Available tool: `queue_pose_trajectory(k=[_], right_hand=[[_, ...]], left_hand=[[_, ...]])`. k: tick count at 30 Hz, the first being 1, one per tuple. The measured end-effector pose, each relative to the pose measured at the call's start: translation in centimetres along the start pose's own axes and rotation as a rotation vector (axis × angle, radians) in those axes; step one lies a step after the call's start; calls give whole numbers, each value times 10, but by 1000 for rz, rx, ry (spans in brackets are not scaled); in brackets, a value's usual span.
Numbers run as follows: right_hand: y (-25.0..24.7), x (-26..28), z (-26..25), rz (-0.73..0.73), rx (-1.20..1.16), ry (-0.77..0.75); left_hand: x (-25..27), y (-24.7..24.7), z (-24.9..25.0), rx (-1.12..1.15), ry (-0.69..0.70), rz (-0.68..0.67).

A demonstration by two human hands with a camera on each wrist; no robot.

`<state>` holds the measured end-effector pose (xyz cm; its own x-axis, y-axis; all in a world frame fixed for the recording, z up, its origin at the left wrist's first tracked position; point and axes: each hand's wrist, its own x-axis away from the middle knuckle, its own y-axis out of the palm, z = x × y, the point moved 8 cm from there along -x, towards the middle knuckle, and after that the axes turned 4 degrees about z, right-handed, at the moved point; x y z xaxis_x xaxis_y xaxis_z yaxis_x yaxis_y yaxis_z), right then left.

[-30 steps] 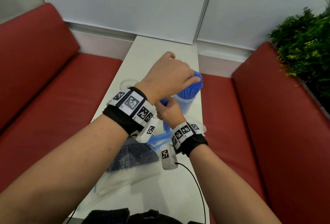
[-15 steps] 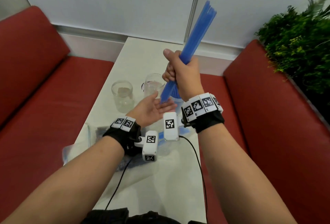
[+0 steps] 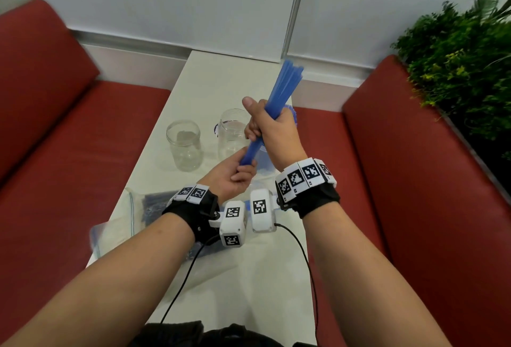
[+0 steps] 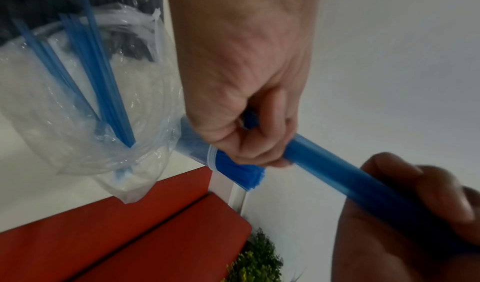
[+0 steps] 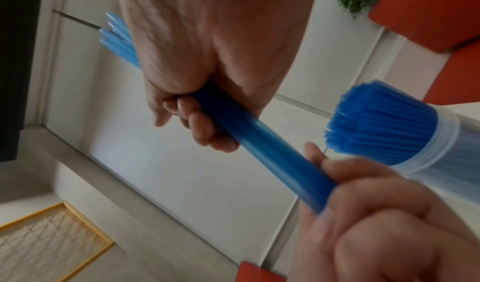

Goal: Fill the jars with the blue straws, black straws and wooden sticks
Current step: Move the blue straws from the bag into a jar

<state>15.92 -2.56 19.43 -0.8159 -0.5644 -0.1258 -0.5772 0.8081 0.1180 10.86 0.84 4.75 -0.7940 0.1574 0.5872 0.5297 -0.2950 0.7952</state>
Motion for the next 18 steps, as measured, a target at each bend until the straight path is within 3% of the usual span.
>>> queue_pose_trajectory(k=[2, 5, 7, 12, 15, 18], right_hand=[[-2, 0, 12, -87, 193, 77], [-15, 0, 30, -335, 560, 295], [-25, -4, 30, -390, 572, 387], [-38, -31, -6, -253, 524, 305], [-58, -54, -44, -48, 572, 177], [-81, -71, -69, 141, 651, 76]], left_hand=[[-6, -18, 2, -52, 45, 105], [-12, -48, 9, -130, 102, 241], [-14, -66, 16, -171, 135, 306], [-22, -78, 38, -312, 277, 424], [-23, -80, 53, -726, 384, 556], [-24, -77, 62, -1280, 423, 629]])
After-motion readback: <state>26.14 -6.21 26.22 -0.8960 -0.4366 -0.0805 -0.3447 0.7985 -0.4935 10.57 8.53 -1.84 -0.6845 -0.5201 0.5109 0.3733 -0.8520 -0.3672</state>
